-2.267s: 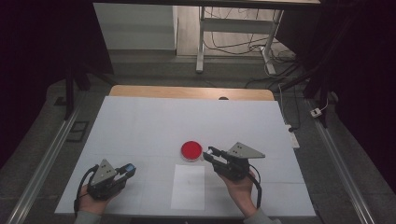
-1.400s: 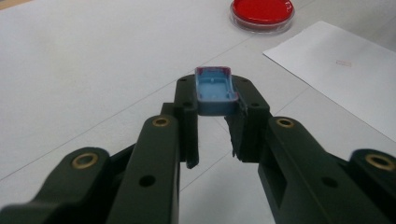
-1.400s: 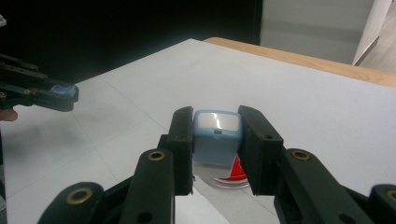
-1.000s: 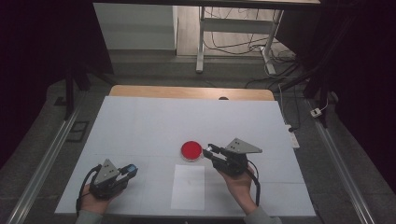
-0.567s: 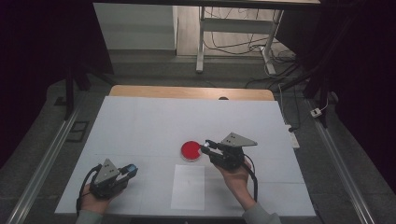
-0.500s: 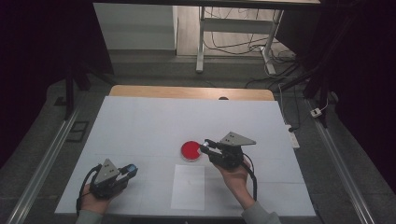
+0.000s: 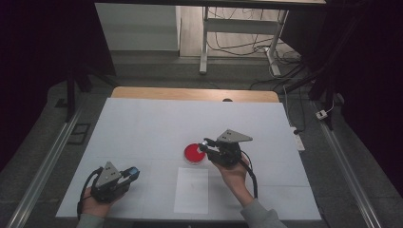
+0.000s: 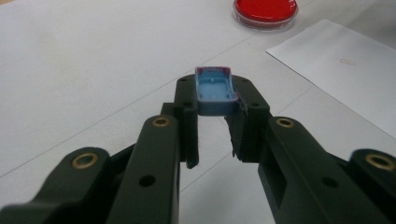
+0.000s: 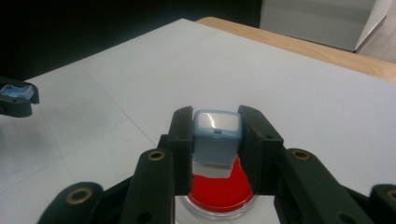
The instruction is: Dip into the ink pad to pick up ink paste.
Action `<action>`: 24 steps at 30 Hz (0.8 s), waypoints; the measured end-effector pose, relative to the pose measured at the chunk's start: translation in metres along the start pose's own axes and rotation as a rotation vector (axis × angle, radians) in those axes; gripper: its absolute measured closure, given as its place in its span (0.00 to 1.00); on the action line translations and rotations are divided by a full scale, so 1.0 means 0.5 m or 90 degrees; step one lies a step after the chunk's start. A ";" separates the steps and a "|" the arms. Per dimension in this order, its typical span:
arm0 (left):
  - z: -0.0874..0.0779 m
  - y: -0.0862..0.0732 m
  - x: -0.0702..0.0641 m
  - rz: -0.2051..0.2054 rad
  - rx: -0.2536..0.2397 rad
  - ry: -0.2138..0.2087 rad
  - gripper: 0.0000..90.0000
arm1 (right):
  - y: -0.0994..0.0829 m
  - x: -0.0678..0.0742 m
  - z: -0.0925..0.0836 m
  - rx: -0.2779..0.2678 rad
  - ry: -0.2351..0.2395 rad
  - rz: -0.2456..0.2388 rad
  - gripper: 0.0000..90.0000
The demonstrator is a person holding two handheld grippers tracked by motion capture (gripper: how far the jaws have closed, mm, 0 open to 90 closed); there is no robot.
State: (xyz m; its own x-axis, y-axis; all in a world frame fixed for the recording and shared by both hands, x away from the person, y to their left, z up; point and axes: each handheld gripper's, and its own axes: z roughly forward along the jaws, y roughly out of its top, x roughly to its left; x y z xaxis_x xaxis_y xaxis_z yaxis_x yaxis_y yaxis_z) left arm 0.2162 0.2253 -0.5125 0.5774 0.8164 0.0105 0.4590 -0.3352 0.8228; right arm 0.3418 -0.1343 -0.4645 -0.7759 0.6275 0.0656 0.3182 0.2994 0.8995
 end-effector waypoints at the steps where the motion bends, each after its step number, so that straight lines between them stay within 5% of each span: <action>1: 0.000 0.000 0.000 0.000 0.000 0.000 0.82 | 0.001 0.000 0.003 0.001 -0.001 -0.001 0.74; 24: 0.003 0.000 0.000 0.001 0.004 -0.004 0.82 | 0.008 -0.006 0.063 0.049 -0.010 -0.018 0.74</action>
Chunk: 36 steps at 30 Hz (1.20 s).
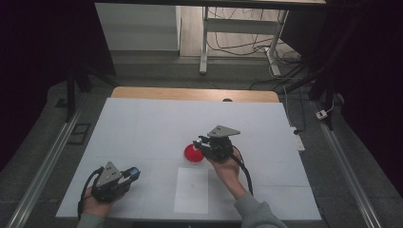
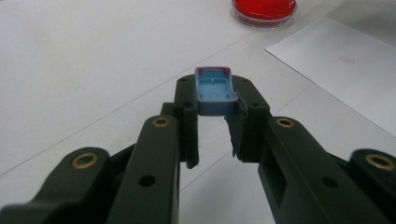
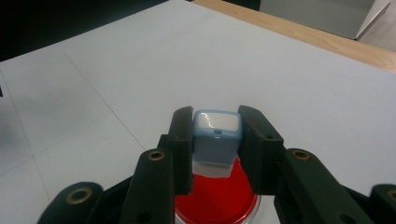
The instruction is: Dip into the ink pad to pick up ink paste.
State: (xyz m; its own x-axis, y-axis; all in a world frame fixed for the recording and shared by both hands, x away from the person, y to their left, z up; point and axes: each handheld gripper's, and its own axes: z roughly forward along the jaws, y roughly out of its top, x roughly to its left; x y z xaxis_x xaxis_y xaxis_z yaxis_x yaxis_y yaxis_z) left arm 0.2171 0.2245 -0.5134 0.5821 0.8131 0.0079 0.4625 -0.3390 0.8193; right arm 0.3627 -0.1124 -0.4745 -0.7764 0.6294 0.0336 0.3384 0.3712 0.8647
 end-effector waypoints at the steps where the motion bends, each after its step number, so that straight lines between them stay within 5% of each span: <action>1: 0.000 0.000 0.000 0.000 0.000 0.000 0.82 | -0.001 0.000 0.002 0.002 0.000 0.000 0.74; 36: 0.001 -0.001 0.001 -0.002 0.002 -0.002 0.82 | -0.023 -0.001 0.055 0.066 -0.011 -0.026 0.74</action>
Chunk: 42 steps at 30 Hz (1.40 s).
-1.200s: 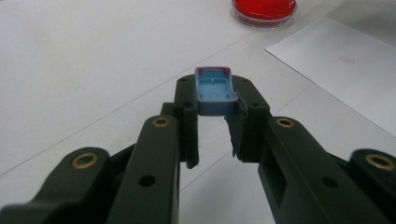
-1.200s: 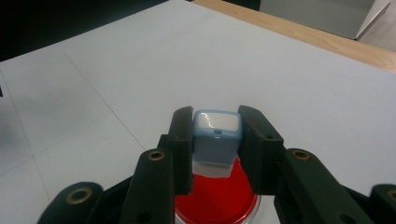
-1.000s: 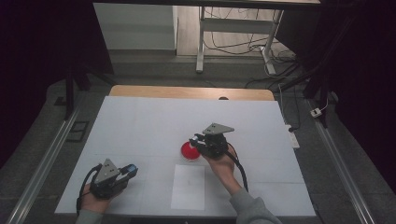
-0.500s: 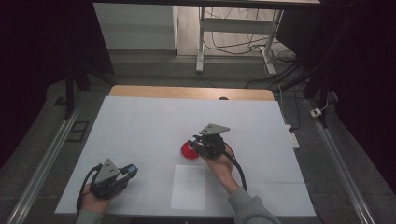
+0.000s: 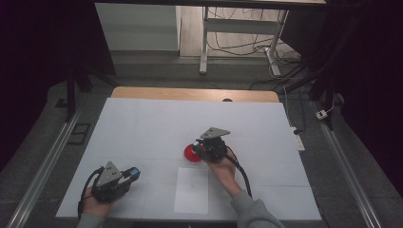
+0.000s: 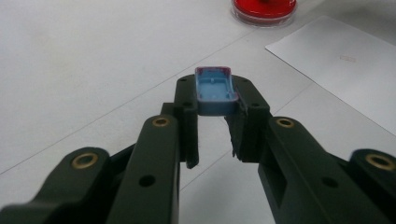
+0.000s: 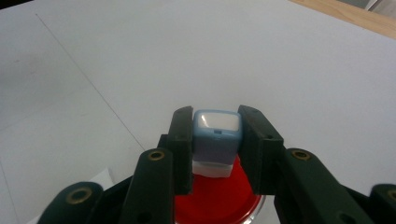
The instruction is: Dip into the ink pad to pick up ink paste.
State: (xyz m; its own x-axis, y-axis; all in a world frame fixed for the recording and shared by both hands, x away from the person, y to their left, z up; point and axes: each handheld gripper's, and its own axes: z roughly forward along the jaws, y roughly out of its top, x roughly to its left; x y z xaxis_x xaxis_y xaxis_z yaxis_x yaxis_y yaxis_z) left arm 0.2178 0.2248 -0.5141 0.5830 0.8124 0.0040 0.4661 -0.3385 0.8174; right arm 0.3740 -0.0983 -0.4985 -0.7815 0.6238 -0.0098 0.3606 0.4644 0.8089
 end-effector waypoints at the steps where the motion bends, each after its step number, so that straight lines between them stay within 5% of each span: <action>1: 0.000 0.000 0.000 0.000 0.001 0.001 0.82 | 0.000 0.001 0.001 0.002 0.000 -0.002 0.74; 42: 0.000 -0.001 0.001 -0.002 0.002 -0.001 0.82 | -0.011 0.005 0.009 0.018 -0.009 -0.004 0.74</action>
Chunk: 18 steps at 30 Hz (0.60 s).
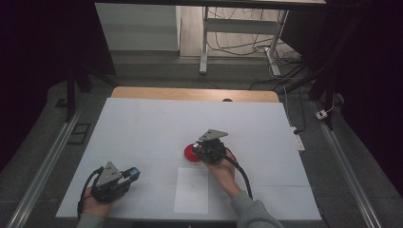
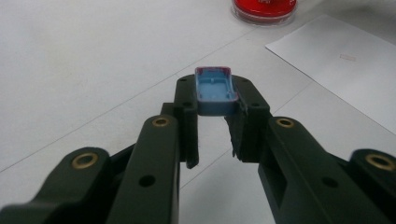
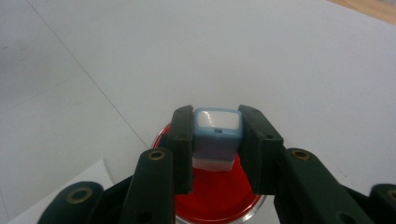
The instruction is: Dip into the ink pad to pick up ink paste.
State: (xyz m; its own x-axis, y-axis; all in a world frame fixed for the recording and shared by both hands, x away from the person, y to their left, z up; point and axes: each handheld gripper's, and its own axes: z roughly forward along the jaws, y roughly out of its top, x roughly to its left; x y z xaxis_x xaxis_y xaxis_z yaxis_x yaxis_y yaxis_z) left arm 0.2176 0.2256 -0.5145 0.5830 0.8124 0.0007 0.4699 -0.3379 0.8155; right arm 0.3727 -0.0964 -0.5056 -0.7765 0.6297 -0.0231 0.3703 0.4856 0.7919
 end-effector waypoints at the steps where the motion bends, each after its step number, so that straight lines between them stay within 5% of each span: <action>1: 0.000 0.000 0.000 0.000 0.000 0.000 0.82 | 0.000 0.000 0.000 0.002 0.000 0.000 0.74; 18: -0.001 0.000 0.000 -0.001 -0.001 0.001 0.82 | 0.007 0.003 -0.011 -0.020 0.005 0.004 0.74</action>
State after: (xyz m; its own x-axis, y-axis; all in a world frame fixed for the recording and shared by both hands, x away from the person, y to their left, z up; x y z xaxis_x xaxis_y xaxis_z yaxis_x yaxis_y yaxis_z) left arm 0.2177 0.2258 -0.5142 0.5819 0.8133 0.0002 0.4694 -0.3360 0.8165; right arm 0.3699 -0.0973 -0.4995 -0.7779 0.6282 -0.0134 0.3592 0.4621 0.8108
